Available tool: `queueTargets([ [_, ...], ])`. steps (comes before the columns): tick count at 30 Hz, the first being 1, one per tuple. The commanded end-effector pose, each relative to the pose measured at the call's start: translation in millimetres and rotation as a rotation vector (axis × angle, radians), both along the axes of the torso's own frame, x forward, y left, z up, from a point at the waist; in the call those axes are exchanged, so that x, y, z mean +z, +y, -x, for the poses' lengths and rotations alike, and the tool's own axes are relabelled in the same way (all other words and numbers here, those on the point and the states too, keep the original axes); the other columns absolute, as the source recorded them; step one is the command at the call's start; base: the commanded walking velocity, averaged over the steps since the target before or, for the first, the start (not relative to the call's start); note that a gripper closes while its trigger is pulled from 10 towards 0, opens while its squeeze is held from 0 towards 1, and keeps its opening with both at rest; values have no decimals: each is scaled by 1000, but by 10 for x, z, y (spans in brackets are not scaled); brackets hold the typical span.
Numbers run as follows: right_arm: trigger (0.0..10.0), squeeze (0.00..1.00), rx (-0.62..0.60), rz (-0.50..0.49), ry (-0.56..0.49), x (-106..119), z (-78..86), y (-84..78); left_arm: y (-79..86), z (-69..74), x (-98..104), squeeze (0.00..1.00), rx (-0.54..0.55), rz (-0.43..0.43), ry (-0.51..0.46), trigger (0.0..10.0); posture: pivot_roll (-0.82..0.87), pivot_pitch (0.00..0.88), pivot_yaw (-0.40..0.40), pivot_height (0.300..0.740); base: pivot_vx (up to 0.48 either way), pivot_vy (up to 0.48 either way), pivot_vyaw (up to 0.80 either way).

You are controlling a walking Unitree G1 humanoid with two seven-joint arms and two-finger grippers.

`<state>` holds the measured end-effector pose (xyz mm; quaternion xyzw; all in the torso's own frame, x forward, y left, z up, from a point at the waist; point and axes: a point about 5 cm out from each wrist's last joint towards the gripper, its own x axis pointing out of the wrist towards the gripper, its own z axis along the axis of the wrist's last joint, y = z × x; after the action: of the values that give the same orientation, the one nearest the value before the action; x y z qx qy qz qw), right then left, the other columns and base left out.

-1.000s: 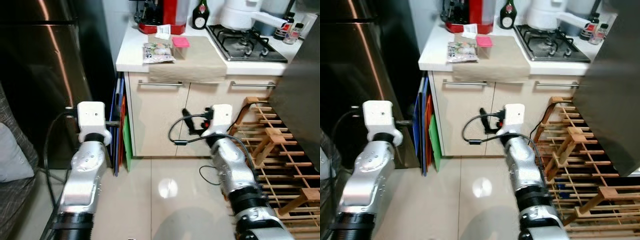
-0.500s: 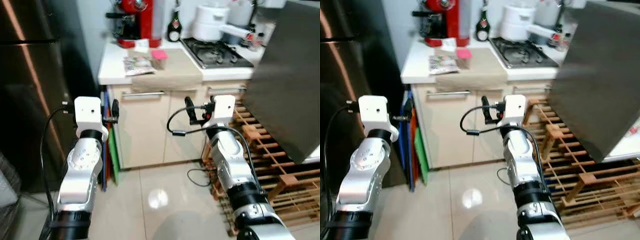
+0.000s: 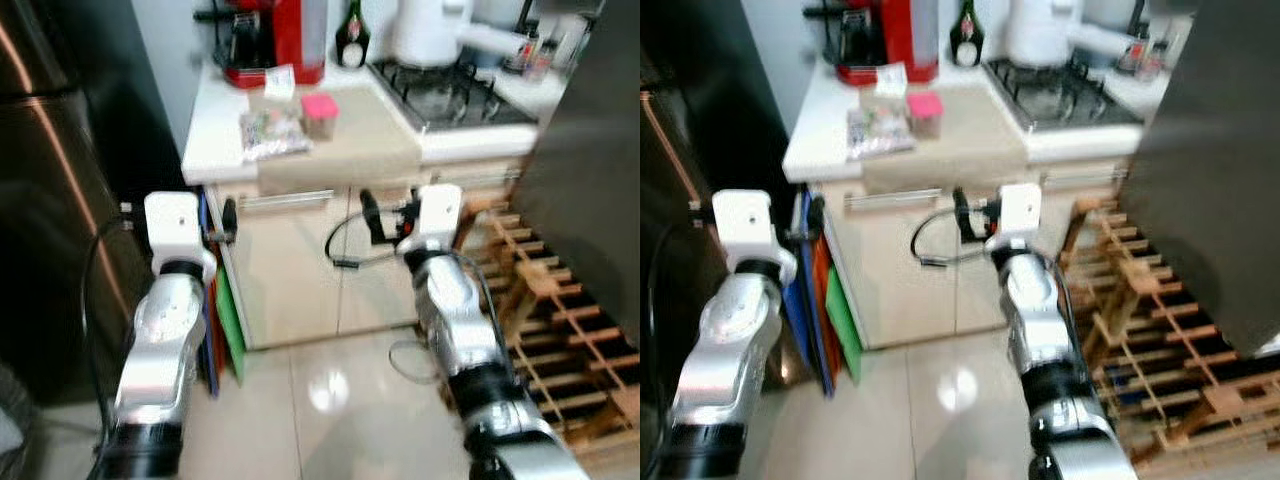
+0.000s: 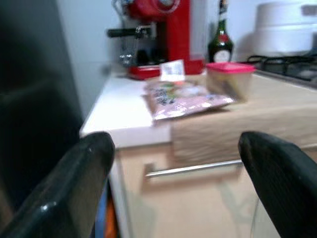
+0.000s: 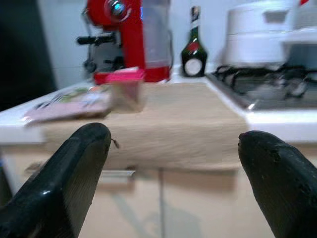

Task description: Restocking fridge

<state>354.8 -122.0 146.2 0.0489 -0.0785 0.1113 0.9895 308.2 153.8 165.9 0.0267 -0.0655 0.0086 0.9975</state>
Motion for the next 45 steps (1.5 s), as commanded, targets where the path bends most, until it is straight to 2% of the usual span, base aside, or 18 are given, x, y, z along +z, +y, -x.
queueTargets([
  [1,10000,0,40,-7,-13,47,3,118,69,-11,59,0,22,-31,-19,10000,-61,0,10,740,480,0,644],
  [11,10000,0,-4,-5,-39,111,-3,58,46,-19,94,0,7,-42,-30,10000,-63,0,14,740,480,0,174],
  [14,10000,0,-2,-2,-86,220,0,78,53,-23,107,0,8,-43,-34,10000,-64,0,15,740,480,0,0],
  [17,10000,0,10,-11,-162,426,5,128,48,-20,124,0,7,-44,-44,10000,-64,0,14,740,480,0,0],
  [22,10000,0,-14,-11,-235,616,10,114,29,-15,145,0,-2,-49,-58,10000,-64,0,10,740,480,0,0],
  [23,10000,0,-49,-12,-262,698,1,71,9,-13,156,0,-17,-45,-65,10000,-64,0,9,740,480,0,0],
  [28,10000,0,-94,-17,-265,786,-38,-6,-72,-2,187,0,-78,-16,-83,10000,-67,0,10,740,480,0,0],
  [29,10000,0,-104,-33,-226,760,-67,-37,-97,0,201,0,-90,-12,-89,10000,-67,0,11,740,390,0,0],
  [30,10000,1000,-105,-49,-180,708,-81,-54,-104,-1,212,0,-94,-10,-95,10000,-66,0,10,740,0,0,0],
  [31,10000,1000,-101,-57,-135,637,-75,-68,-86,-6,218,0,-80,-10,-96,10000,-65,0,8,740,0,0,0],
  [39,10000,1000,-97,-34,-115,579,0,-68,-37,-6,189,0,-58,3,-80,10000,-68,0,10,740,0,0,0],
  [45,10000,1000,-106,-66,-33,521,-3,-106,-60,-10,176,0,-74,-5,-74,10000,-72,0,15,740,0,0,0],
])
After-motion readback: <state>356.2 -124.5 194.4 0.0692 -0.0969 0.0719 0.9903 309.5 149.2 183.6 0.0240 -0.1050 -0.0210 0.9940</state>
